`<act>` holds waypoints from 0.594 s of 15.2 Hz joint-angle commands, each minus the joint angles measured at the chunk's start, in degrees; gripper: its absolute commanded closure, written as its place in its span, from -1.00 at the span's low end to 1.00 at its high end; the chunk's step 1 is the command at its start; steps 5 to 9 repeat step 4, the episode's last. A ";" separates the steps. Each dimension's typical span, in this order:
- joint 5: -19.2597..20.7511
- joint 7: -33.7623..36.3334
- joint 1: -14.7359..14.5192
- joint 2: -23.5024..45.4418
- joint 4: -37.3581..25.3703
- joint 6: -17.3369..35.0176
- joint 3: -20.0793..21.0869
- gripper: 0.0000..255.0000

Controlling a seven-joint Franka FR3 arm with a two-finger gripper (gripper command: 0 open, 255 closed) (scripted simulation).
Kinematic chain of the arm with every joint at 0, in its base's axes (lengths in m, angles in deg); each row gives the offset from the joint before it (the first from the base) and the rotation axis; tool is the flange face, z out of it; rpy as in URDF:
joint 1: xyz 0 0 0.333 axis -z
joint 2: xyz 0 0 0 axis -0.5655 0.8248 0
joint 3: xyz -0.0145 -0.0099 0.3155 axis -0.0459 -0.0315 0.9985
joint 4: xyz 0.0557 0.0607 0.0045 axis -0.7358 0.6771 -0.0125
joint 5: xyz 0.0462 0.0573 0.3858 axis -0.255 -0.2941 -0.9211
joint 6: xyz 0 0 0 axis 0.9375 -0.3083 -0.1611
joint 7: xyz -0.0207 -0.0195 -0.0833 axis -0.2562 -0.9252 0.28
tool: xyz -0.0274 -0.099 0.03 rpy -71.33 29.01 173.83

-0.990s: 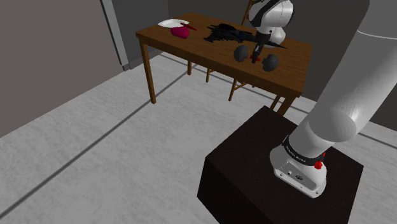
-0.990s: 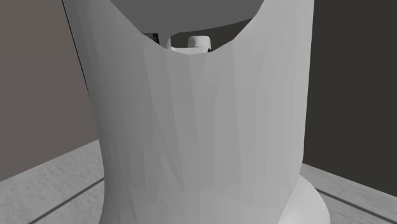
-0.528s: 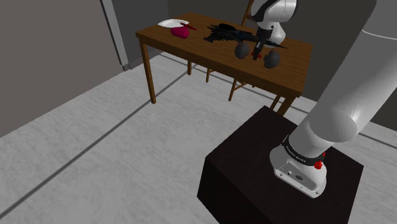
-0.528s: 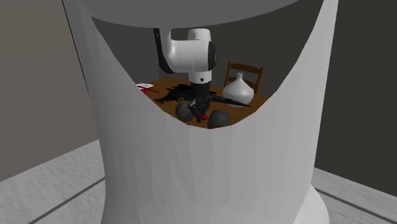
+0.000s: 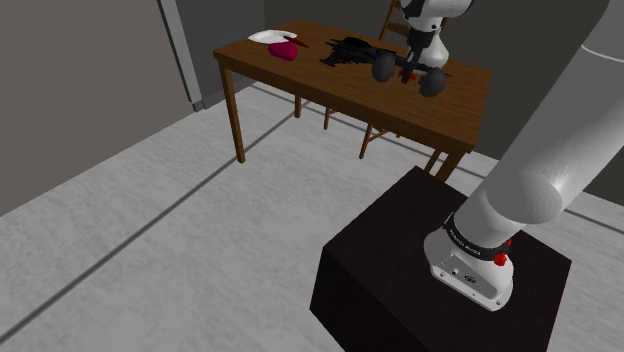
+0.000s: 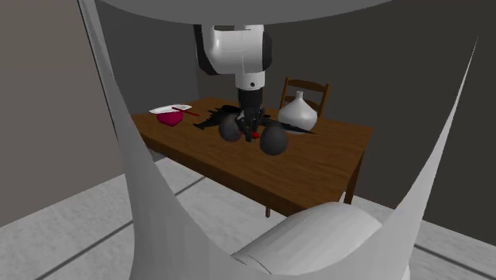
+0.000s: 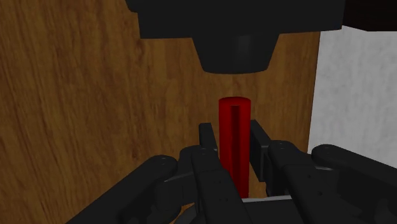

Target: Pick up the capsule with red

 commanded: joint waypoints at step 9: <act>0.99 0.69 -0.20 -1.32 -1.22 -2.23 -0.04 1.00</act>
